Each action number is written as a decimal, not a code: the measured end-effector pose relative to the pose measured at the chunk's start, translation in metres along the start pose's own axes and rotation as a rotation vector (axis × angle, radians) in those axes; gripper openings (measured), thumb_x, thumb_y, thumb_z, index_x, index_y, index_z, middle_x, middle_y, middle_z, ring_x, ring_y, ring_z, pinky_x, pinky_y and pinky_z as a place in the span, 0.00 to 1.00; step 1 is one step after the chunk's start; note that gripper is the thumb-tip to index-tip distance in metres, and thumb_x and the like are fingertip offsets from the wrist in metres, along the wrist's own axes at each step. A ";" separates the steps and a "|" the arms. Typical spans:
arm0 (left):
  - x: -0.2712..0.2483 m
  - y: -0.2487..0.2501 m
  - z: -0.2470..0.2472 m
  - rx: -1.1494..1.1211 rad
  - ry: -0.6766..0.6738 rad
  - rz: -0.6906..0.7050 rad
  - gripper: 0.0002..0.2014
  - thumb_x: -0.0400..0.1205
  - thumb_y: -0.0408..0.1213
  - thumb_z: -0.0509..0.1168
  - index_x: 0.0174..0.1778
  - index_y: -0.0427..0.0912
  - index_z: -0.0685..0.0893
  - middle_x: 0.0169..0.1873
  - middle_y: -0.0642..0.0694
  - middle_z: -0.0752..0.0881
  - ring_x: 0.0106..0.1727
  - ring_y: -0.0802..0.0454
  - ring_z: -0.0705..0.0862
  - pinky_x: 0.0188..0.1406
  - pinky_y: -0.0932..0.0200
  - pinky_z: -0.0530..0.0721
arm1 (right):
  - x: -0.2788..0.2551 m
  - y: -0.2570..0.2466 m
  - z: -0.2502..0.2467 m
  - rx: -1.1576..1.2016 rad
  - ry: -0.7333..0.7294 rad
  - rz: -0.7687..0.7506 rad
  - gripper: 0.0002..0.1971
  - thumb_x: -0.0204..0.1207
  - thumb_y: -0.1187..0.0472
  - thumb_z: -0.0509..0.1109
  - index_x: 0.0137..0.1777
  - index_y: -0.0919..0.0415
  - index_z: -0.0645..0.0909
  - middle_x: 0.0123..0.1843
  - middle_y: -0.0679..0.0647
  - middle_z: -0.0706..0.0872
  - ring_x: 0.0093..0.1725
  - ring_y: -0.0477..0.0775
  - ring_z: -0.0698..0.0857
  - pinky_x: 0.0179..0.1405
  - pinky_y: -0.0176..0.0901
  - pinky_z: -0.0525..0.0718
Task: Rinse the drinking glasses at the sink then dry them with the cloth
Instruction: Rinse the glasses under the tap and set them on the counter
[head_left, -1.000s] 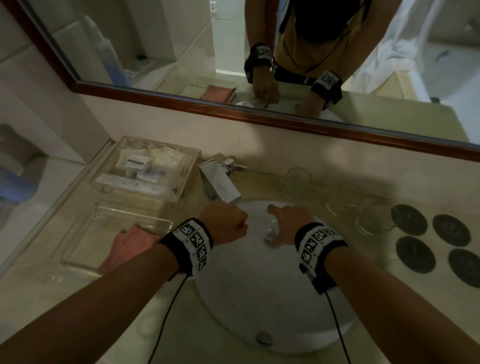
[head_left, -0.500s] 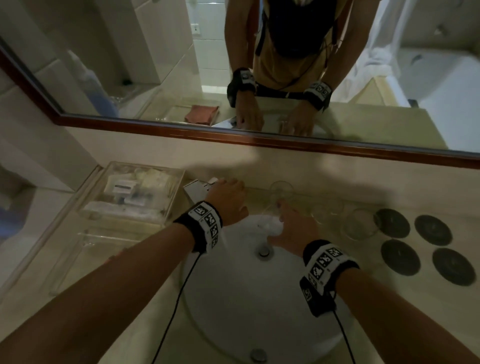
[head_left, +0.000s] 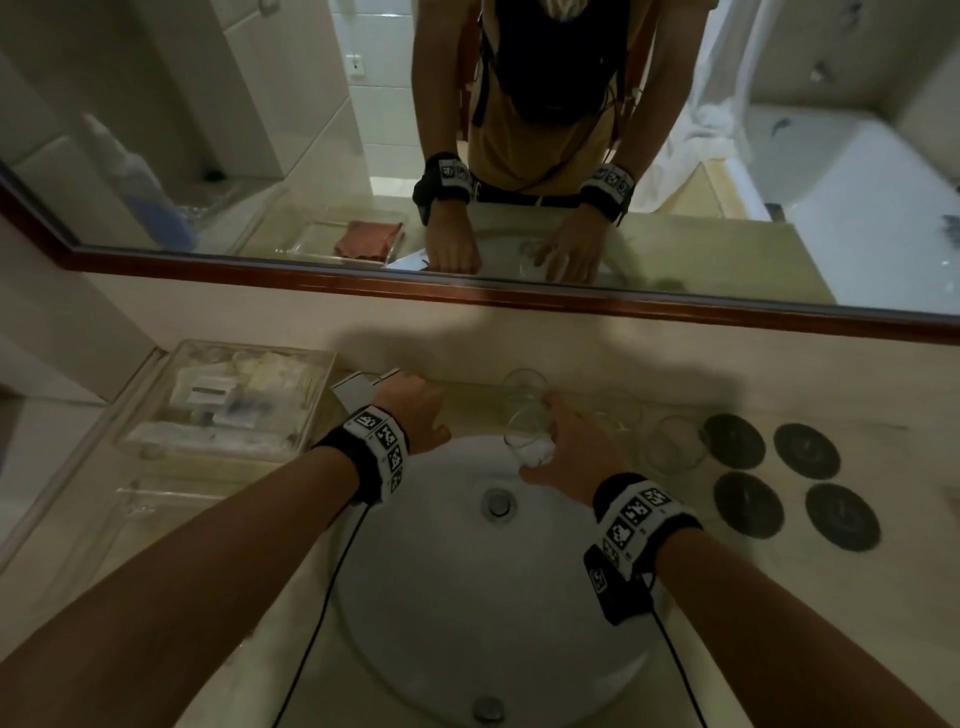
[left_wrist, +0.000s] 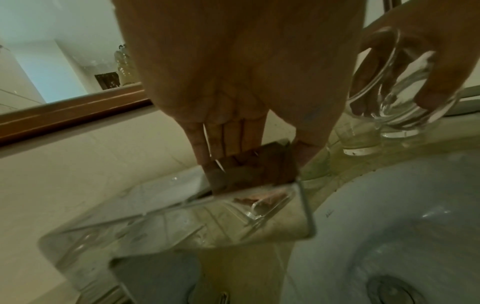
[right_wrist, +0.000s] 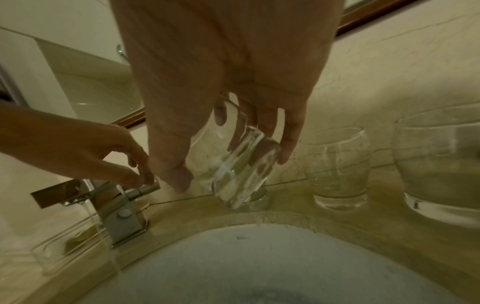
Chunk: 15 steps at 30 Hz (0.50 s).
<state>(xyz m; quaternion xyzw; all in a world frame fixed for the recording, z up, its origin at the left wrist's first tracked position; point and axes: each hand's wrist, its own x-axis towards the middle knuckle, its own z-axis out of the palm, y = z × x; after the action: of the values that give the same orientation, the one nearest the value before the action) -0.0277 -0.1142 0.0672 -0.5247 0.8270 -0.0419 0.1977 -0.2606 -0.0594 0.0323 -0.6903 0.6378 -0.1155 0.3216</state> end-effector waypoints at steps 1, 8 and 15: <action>-0.003 0.001 -0.002 0.018 -0.006 0.001 0.21 0.80 0.57 0.59 0.48 0.41 0.84 0.48 0.43 0.87 0.53 0.42 0.84 0.63 0.50 0.76 | -0.003 0.001 -0.001 0.025 0.003 -0.002 0.55 0.60 0.45 0.84 0.83 0.50 0.54 0.66 0.54 0.81 0.63 0.57 0.82 0.60 0.50 0.83; -0.011 0.035 -0.029 0.039 -0.055 0.021 0.21 0.81 0.57 0.56 0.56 0.45 0.82 0.55 0.47 0.86 0.59 0.46 0.83 0.63 0.51 0.70 | -0.034 0.019 -0.015 0.149 0.102 0.031 0.51 0.61 0.50 0.85 0.81 0.57 0.61 0.68 0.57 0.79 0.65 0.57 0.80 0.62 0.48 0.81; -0.019 0.115 -0.052 -0.142 -0.073 0.111 0.24 0.83 0.57 0.55 0.64 0.41 0.79 0.63 0.44 0.81 0.64 0.43 0.78 0.67 0.51 0.70 | -0.068 0.047 -0.035 0.231 0.183 0.125 0.49 0.60 0.52 0.86 0.79 0.57 0.63 0.69 0.55 0.78 0.67 0.56 0.79 0.59 0.40 0.77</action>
<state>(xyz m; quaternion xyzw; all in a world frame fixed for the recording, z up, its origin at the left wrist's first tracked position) -0.1373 -0.0532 0.0883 -0.4920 0.8478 0.0471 0.1920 -0.3289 -0.0038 0.0483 -0.5943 0.6885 -0.2304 0.3458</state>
